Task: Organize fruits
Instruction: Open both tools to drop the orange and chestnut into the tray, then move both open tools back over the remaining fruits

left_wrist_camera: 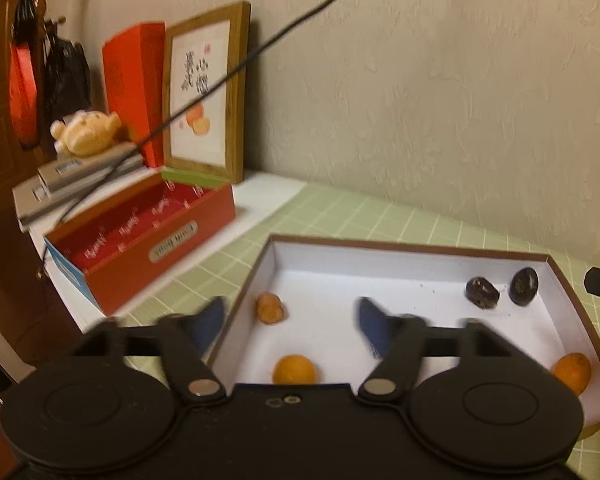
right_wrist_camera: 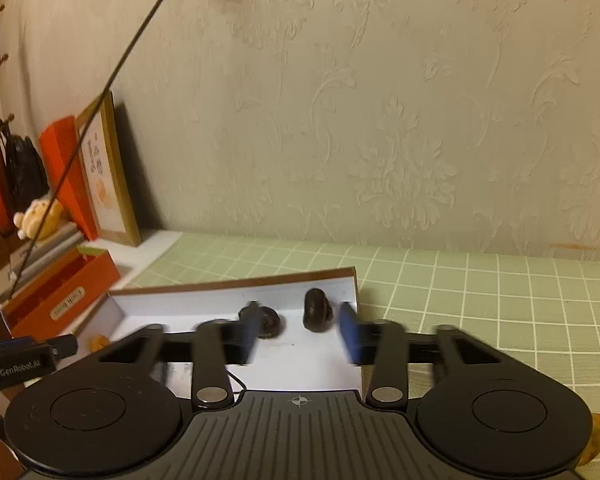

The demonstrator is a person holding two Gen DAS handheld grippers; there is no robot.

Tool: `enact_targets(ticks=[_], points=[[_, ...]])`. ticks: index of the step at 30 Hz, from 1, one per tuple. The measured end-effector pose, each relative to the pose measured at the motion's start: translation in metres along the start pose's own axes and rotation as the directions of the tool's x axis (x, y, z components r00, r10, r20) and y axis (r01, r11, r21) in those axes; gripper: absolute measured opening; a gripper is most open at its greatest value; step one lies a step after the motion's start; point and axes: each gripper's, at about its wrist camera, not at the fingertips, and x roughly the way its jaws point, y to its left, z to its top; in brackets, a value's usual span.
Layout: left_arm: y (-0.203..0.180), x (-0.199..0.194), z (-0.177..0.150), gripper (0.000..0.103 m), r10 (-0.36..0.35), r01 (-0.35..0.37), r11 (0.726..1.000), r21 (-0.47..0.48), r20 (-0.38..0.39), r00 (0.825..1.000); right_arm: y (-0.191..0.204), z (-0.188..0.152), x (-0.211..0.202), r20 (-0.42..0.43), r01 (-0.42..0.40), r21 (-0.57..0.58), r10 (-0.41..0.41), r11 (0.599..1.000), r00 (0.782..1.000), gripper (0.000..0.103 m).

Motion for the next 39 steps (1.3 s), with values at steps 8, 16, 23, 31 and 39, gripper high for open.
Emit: enact_targets(ticks=[8, 16, 23, 31, 39], points=[[0.005, -0.026, 0.008, 0.094, -0.005, 0.007, 1.000, -0.028, 0.045, 0.999, 0.003, 0.004, -0.030, 0.063, -0.020, -0.009, 0.020, 1.000, 0.998, 0.073], [-0.001, -0.071, 0.008, 0.096, -0.015, 0.012, 1.000, 0.021, 0.133, 0.991, -0.002, 0.007, -0.071, 0.140, -0.016, -0.048, 0.023, 0.999, 0.990, 0.085], [-0.016, -0.109, 0.000, 0.097, -0.041, 0.030, 0.997, 0.075, 0.155, 0.987, -0.018, 0.000, -0.114, 0.179, -0.012, -0.055, 0.022, 0.998, 0.984, 0.103], [-0.058, -0.140, -0.014, 0.097, -0.134, 0.110, 0.981, 0.157, 0.152, 0.979, -0.058, -0.011, -0.162, 0.192, 0.042, -0.036, -0.034, 0.998, 0.981, 0.103], [-0.118, -0.138, -0.026, 0.096, -0.258, 0.230, 0.951, 0.207, 0.115, 0.959, -0.120, -0.012, -0.203, 0.237, 0.174, 0.081, -0.189, 0.981, 0.953, 0.103]])
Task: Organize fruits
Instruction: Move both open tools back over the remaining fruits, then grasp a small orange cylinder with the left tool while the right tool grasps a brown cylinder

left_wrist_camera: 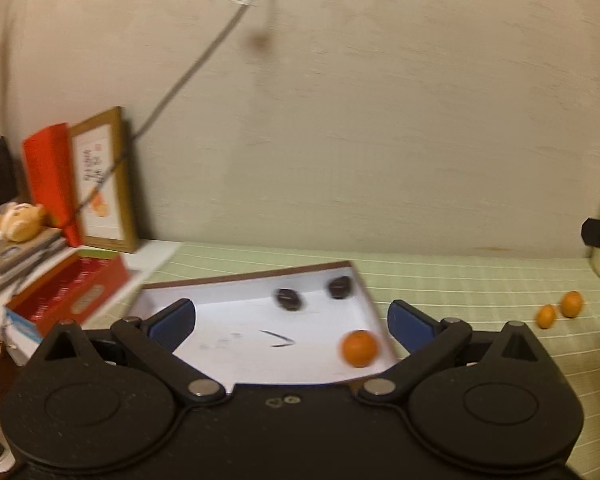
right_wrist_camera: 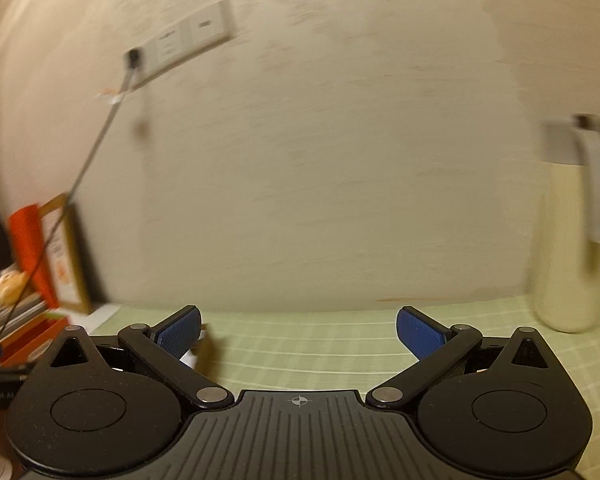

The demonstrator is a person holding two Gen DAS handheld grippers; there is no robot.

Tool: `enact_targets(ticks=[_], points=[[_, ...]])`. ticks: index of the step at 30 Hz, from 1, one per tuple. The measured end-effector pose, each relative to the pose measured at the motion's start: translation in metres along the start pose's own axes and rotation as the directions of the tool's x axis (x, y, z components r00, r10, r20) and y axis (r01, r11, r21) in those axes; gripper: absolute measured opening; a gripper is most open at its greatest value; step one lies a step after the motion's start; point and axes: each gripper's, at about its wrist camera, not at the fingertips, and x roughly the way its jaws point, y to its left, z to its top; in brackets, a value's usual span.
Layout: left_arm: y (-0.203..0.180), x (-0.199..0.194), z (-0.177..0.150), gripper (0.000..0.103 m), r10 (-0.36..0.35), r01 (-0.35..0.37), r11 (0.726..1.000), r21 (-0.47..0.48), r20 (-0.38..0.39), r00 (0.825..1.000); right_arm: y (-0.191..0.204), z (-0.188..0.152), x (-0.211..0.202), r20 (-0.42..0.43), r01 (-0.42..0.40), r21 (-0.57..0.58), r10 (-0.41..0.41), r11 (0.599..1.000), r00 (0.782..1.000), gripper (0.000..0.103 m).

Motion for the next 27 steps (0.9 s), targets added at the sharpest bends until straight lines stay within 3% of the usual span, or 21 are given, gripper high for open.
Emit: enact_targets(ticks=[4, 11, 12, 15, 24, 27], points=[[-0.029, 0.008, -0.005, 0.093, -0.068, 0.068, 0.998, 0.015, -0.020, 0.997, -0.025, 0.003, -0.008, 0.008, 0.071, 0.015, -0.071, 0.997, 0.997, 0.103], [-0.074, 0.027, -0.016, 0.074, -0.170, 0.176, 0.982, 0.072, -0.076, 0.982, -0.062, 0.001, -0.015, -0.024, 0.148, 0.050, -0.147, 0.988, 0.989, 0.102], [-0.080, 0.030, -0.018, 0.072, -0.184, 0.190, 0.979, 0.076, -0.087, 0.979, -0.065, 0.000, -0.015, -0.029, 0.152, 0.052, -0.150, 0.987, 0.988, 0.101], [-0.093, 0.040, -0.022, 0.066, -0.215, 0.226, 0.971, 0.083, -0.115, 0.970, -0.067, 0.000, -0.012, -0.052, 0.153, 0.036, -0.151, 0.988, 0.987, 0.083], [-0.127, 0.066, -0.038, 0.043, -0.260, 0.284, 0.951, 0.123, -0.180, 0.949, -0.069, -0.005, -0.006, -0.085, 0.137, 0.033, -0.134, 0.990, 0.987, 0.080], [-0.135, 0.074, -0.040, 0.042, -0.266, 0.292, 0.947, 0.131, -0.189, 0.945, -0.069, -0.008, -0.001, -0.102, 0.127, 0.024, -0.124, 0.992, 0.987, 0.073]])
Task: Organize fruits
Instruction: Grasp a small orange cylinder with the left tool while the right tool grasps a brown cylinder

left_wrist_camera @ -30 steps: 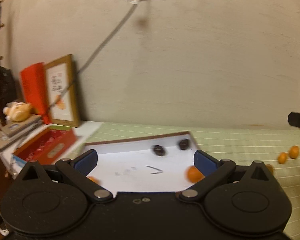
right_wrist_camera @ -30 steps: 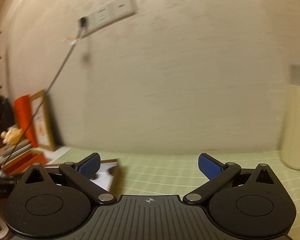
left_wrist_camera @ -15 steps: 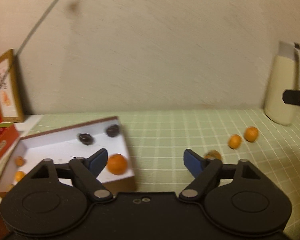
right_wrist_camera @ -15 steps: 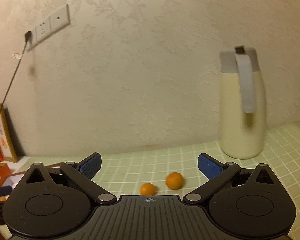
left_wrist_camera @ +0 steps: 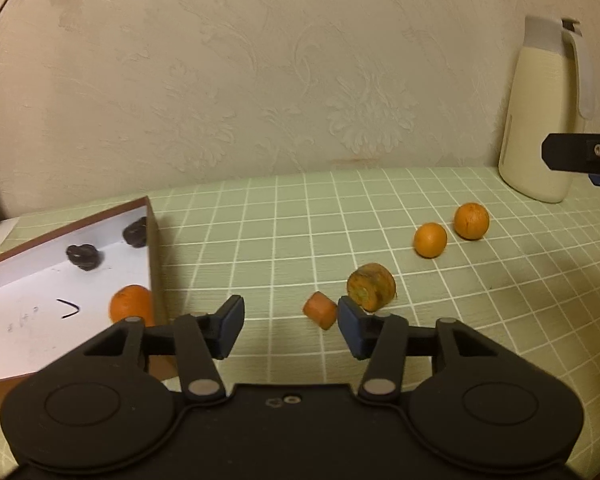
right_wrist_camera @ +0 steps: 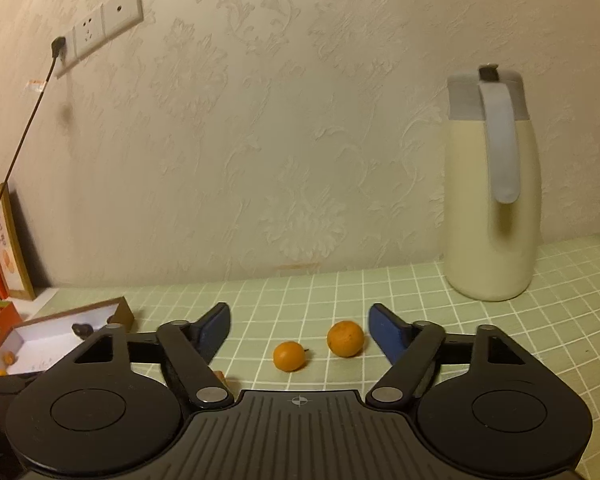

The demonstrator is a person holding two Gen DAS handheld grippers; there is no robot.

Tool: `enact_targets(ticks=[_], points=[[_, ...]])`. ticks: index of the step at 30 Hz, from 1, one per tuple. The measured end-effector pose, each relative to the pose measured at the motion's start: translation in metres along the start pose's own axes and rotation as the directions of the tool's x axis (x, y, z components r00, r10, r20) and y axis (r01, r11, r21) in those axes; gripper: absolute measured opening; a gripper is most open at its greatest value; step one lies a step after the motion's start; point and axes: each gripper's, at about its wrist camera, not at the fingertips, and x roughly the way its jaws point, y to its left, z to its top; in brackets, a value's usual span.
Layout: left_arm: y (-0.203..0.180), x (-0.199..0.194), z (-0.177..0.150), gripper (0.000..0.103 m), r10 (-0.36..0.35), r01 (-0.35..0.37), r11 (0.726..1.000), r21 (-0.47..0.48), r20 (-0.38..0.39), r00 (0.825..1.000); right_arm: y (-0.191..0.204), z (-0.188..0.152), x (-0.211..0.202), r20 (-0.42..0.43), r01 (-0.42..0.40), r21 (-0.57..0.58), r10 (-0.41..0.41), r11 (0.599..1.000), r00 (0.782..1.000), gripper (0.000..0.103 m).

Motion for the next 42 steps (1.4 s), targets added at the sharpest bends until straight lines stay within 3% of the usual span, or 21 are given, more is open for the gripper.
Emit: enact_targets(ticks=[6, 18, 23, 42], points=[[-0.008, 0.018, 0.000, 0.041, -0.010, 0.010, 1.000, 0.007, -0.021, 1.000, 0.003, -0.009, 0.017, -0.065, -0.027, -0.002, 0.027, 1.000, 0.998, 0.060], [-0.013, 0.046, -0.003, 0.032, -0.021, 0.021, 1.000, 0.006, -0.059, 0.998, 0.003, -0.009, 0.027, -0.088, -0.059, 0.026, 0.061, 0.998, 0.994, 0.060], [-0.017, 0.049, -0.004, 0.016, -0.032, 0.033, 0.999, 0.010, -0.052, 0.998, 0.004, -0.011, 0.031, -0.104, -0.065, 0.026, 0.067, 0.998, 0.992, 0.060], [0.013, 0.019, 0.004, 0.016, 0.020, -0.020, 0.998, -0.057, 0.002, 1.000, 0.024, -0.022, 0.060, -0.189, -0.093, 0.030, 0.097, 0.995, 0.977, 0.060]])
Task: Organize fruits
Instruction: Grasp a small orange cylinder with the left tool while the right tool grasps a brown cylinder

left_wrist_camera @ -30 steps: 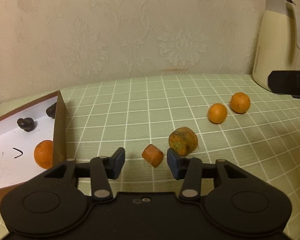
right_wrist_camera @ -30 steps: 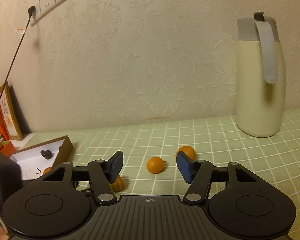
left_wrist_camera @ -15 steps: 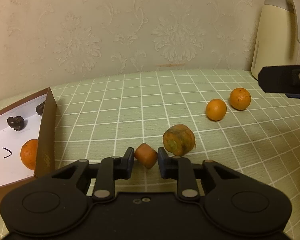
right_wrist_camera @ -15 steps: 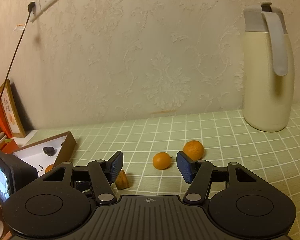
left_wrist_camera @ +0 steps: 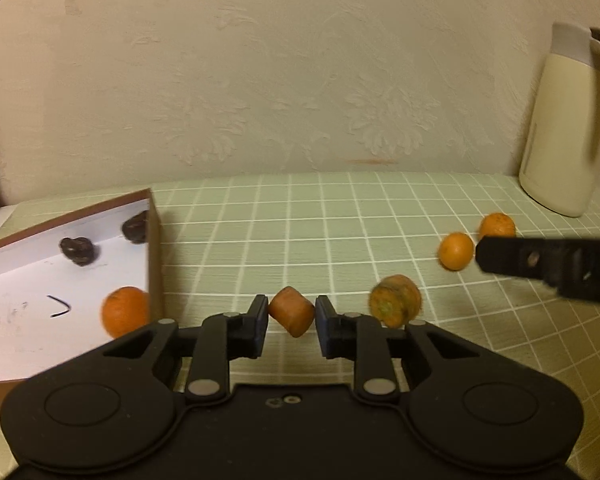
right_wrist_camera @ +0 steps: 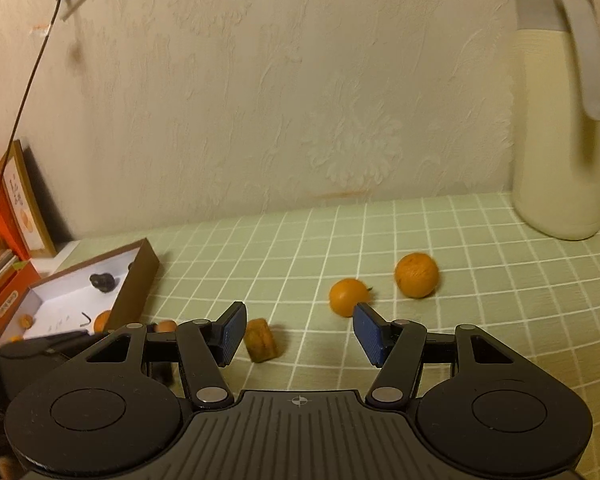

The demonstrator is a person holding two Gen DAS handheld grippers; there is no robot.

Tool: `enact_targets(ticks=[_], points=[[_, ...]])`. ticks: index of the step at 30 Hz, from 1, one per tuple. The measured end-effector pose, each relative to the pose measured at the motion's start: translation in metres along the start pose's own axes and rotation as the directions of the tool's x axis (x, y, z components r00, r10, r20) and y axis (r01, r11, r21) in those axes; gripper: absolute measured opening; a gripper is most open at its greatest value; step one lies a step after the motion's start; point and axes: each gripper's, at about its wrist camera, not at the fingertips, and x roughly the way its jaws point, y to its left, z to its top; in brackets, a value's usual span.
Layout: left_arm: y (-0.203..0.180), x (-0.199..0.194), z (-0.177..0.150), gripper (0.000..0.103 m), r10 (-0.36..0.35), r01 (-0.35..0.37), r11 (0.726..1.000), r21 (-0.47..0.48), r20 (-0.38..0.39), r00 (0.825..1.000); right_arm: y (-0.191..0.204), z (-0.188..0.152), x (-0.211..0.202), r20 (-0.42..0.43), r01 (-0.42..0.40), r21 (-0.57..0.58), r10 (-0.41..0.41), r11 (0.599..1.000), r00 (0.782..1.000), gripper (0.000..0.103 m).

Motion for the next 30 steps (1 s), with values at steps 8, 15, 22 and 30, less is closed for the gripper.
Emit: enact_targets(ticks=[8, 15, 22, 30], points=[[0.017, -0.012, 0.001, 0.016, 0.018, -0.018, 1.000, -0.023, 0.011, 1.000, 0.018, -0.008, 0.033, -0.074, -0.016, -0.027, 0.014, 1.000, 0.997, 0.053], [0.032, -0.020, 0.000, 0.016, 0.037, -0.037, 0.999, -0.039, 0.020, 0.999, 0.023, -0.014, 0.062, -0.129, -0.010, -0.025, 0.006, 1.000, 0.992, 0.050], [0.037, -0.025, 0.000, 0.016, 0.036, -0.035, 0.998, -0.050, 0.026, 0.999, 0.026, -0.017, 0.079, -0.148, 0.012, -0.042, -0.018, 0.999, 0.989, 0.047], [0.043, -0.028, 0.000, 0.016, 0.042, -0.041, 0.997, -0.063, 0.022, 0.999, 0.036, -0.021, 0.085, -0.163, 0.029, -0.092, -0.043, 0.995, 0.986, 0.024]])
